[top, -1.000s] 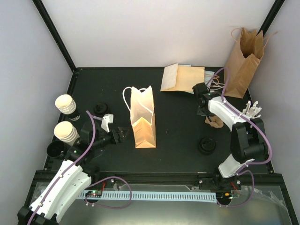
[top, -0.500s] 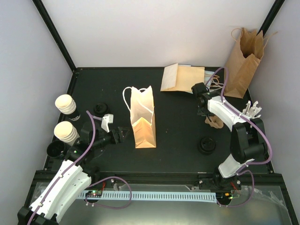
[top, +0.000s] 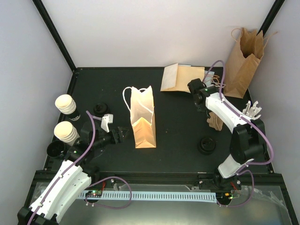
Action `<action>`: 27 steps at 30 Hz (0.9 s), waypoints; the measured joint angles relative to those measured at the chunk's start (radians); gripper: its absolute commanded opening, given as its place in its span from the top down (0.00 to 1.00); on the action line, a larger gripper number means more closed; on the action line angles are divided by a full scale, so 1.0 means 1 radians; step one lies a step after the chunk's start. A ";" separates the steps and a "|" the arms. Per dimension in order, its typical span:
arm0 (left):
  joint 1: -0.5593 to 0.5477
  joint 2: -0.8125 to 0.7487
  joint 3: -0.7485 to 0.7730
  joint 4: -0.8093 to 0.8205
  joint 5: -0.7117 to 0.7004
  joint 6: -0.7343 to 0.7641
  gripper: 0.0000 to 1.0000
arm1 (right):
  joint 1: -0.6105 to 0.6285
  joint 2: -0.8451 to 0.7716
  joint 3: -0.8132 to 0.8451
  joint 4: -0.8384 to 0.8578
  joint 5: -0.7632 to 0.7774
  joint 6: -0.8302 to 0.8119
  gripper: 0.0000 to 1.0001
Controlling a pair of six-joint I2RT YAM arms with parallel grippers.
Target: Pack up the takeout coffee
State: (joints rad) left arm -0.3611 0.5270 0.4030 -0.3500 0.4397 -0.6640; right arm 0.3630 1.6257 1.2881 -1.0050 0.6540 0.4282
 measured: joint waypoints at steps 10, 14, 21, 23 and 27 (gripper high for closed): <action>0.000 -0.004 0.000 -0.001 -0.018 0.018 0.22 | 0.006 0.000 0.006 -0.026 0.006 -0.005 0.78; 0.000 -0.004 0.000 -0.002 -0.019 0.021 0.22 | -0.003 0.000 -0.029 -0.004 -0.010 -0.003 0.76; 0.000 -0.004 0.000 -0.015 -0.022 0.028 0.22 | -0.034 0.000 -0.072 0.005 -0.012 0.016 0.74; 0.000 -0.004 0.000 -0.017 -0.022 0.029 0.22 | -0.038 -0.002 -0.081 0.011 -0.012 0.020 0.75; 0.000 -0.004 0.000 -0.017 -0.022 0.029 0.22 | -0.050 -0.011 -0.106 0.015 -0.012 0.023 0.75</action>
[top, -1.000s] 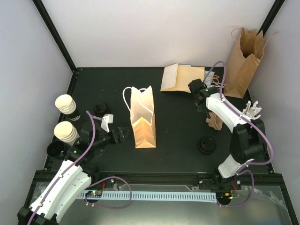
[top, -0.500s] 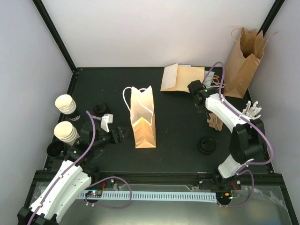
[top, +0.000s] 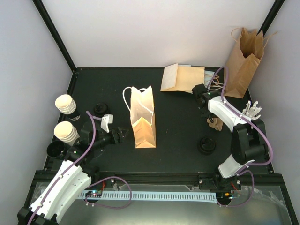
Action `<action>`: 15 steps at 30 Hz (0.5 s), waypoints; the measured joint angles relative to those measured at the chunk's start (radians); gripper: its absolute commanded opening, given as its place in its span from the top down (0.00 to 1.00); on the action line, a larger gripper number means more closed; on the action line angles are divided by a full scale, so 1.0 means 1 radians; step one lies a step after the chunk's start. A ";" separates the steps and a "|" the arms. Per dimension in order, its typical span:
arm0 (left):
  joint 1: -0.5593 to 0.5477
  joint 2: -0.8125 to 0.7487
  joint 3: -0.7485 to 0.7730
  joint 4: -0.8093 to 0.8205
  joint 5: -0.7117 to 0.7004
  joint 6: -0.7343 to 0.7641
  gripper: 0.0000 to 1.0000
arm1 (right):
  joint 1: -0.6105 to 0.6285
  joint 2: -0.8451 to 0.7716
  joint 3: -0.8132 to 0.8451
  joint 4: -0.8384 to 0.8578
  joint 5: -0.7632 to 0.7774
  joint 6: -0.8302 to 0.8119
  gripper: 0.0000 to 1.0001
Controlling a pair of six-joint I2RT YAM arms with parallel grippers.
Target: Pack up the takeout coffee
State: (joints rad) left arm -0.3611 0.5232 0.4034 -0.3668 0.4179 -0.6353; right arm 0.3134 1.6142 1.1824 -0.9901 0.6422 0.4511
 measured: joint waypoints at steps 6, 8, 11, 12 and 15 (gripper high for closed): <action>0.000 0.000 0.000 0.000 -0.002 0.001 0.22 | -0.002 -0.005 -0.011 0.000 0.001 0.004 0.75; 0.000 0.000 0.000 0.000 -0.003 0.002 0.22 | -0.002 -0.006 -0.011 0.000 0.001 0.004 0.76; 0.000 0.000 0.000 0.000 -0.003 0.005 0.22 | -0.002 -0.019 -0.016 0.002 0.000 0.005 0.76; 0.000 0.000 0.000 0.000 -0.004 0.006 0.22 | -0.002 -0.029 -0.020 0.002 -0.001 0.004 0.76; 0.000 0.000 0.000 0.000 -0.004 0.006 0.22 | -0.002 -0.065 -0.030 0.001 -0.003 0.005 0.76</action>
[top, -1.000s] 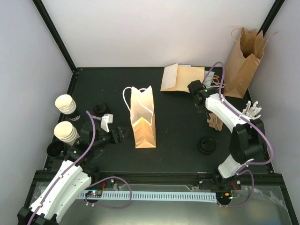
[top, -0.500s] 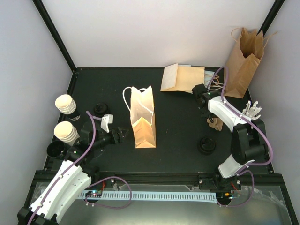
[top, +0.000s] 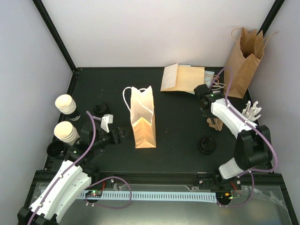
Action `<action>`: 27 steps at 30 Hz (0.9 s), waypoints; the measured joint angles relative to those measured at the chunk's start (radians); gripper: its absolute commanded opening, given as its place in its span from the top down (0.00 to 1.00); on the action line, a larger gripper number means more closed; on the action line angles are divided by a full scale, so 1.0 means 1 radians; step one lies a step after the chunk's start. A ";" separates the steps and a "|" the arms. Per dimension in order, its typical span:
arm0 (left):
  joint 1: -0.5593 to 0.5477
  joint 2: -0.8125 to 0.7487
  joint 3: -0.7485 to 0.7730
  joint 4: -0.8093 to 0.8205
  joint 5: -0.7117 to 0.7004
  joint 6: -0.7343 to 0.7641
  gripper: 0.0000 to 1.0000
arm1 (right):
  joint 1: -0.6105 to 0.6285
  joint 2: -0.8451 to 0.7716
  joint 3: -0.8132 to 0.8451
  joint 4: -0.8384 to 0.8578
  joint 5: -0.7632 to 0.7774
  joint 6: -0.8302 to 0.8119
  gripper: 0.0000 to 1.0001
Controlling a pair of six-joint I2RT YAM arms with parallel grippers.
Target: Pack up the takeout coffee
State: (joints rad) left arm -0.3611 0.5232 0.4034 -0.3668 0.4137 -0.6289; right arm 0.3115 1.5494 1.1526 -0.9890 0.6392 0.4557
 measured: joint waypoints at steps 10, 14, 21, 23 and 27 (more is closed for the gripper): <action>0.000 0.000 0.000 0.000 0.000 0.000 0.22 | 0.000 -0.025 -0.030 0.000 -0.003 0.023 0.78; 0.000 0.000 0.000 0.000 0.000 0.000 0.22 | 0.000 -0.020 -0.045 0.001 -0.003 0.034 0.78; 0.000 0.000 0.000 0.000 0.000 0.000 0.22 | 0.000 -0.006 -0.053 0.003 -0.014 0.043 0.78; 0.000 0.000 0.000 0.000 0.000 0.000 0.22 | 0.000 -0.006 -0.056 0.005 -0.019 0.043 0.78; 0.000 0.000 0.000 -0.001 0.000 0.000 0.22 | 0.000 -0.006 -0.061 0.008 -0.021 0.043 0.78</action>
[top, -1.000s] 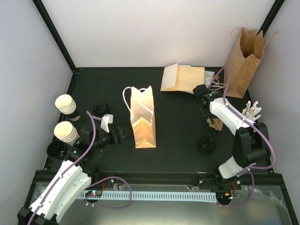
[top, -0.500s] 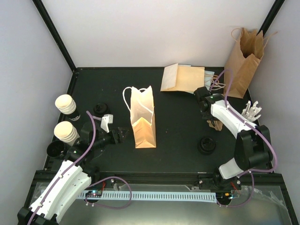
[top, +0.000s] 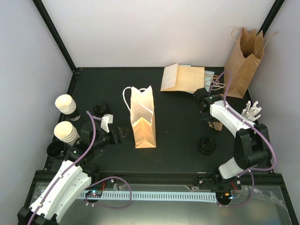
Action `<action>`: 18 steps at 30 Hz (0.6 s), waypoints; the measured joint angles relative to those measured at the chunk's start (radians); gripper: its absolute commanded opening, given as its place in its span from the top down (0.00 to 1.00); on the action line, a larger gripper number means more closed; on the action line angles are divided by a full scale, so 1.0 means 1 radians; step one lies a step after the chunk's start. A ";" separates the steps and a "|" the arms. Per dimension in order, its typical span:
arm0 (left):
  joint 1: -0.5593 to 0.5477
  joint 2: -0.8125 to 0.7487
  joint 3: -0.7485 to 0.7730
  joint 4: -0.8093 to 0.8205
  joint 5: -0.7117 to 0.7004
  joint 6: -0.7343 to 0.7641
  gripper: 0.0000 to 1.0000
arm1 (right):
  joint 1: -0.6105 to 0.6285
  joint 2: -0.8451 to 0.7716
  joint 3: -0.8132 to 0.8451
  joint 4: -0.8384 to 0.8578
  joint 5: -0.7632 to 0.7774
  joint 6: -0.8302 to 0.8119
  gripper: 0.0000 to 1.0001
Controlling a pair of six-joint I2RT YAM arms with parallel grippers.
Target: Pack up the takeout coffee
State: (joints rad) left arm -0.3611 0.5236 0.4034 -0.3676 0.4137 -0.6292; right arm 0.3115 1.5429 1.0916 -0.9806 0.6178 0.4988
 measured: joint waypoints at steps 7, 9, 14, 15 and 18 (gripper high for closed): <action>0.000 0.000 0.000 0.000 0.000 0.000 0.22 | 0.000 0.005 0.000 0.001 0.000 0.001 0.78; 0.000 0.000 0.000 0.000 0.000 0.000 0.22 | 0.000 0.013 0.000 0.002 0.003 0.002 0.78; 0.000 0.000 0.000 0.000 0.000 0.000 0.22 | 0.001 0.025 0.002 -0.001 0.019 0.015 0.78; 0.000 0.000 0.000 0.000 0.000 0.000 0.22 | 0.001 0.027 0.002 -0.001 0.021 0.019 0.78; 0.000 0.000 0.000 0.000 0.000 0.000 0.22 | 0.000 0.030 0.002 0.000 0.027 0.027 0.79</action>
State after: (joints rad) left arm -0.3611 0.5236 0.4034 -0.3672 0.4137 -0.6289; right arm 0.3119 1.5730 1.0935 -0.9802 0.6445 0.5259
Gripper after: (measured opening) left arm 0.782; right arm 0.216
